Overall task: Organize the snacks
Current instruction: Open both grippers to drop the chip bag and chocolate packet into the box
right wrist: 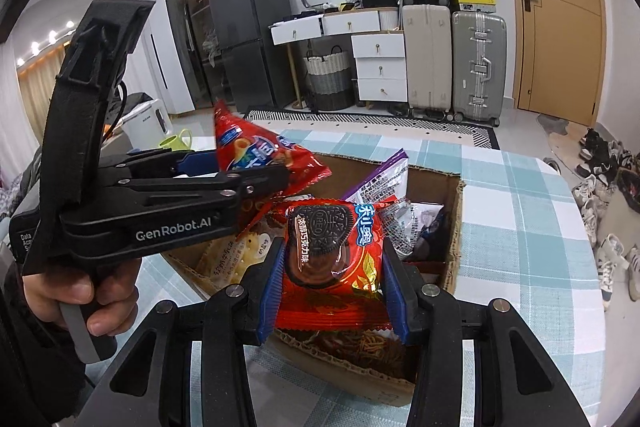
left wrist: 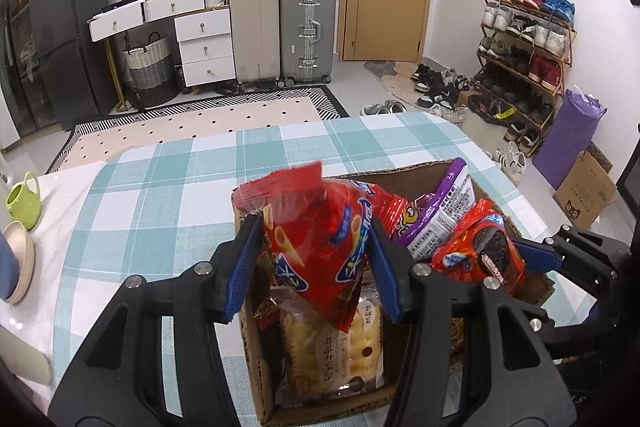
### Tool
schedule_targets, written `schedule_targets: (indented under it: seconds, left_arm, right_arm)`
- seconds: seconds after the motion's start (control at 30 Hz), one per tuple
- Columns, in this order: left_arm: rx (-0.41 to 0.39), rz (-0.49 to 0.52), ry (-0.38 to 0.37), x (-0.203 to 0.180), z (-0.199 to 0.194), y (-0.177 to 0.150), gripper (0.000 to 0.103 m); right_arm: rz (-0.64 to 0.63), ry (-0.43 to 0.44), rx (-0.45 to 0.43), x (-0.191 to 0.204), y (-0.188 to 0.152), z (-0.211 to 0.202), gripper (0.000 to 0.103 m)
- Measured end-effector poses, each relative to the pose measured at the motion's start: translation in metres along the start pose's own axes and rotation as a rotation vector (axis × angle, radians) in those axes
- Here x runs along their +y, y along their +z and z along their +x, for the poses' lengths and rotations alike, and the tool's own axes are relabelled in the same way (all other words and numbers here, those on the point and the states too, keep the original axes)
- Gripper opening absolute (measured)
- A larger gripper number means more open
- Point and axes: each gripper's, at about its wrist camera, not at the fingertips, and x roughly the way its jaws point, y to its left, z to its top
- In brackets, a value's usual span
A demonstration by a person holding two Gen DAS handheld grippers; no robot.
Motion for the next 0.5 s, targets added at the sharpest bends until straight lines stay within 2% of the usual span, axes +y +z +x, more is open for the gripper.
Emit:
schedule_targets:
  seconds: [0.23, 0.5]
  left_arm:
    - [0.030, 0.013, -0.007, -0.002, 0.021, -0.004, 0.050]
    - [0.046, 0.003, -0.019, 0.006, 0.027, -0.013, 0.050]
  right_arm:
    - [-0.028, 0.001, 0.027, 0.007, -0.003, 0.010, 0.045]
    - [-0.027, 0.002, 0.030, 0.002, -0.002, 0.012, 0.045]
